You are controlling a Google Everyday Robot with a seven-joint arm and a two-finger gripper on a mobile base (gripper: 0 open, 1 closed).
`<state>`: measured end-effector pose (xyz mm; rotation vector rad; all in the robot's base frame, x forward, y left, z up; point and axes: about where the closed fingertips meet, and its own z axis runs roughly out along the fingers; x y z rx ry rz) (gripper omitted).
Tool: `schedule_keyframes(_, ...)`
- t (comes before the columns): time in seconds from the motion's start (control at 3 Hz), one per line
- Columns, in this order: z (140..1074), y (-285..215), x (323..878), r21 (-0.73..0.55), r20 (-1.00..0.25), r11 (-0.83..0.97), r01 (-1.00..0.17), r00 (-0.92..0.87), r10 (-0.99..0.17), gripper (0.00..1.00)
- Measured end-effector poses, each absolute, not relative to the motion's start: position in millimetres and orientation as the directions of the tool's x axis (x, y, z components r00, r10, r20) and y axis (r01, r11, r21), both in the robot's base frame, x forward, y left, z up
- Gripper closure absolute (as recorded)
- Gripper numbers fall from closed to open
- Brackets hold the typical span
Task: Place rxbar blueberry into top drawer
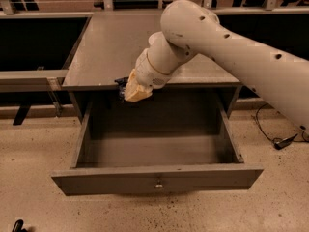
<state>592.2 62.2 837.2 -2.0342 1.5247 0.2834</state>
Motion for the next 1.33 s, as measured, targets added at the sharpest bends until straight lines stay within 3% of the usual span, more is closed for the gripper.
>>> schedule_keyframes(1.33, 767, 50, 577, -0.141, -0.431, -0.312, -0.940, 0.342, -0.835, 1.00)
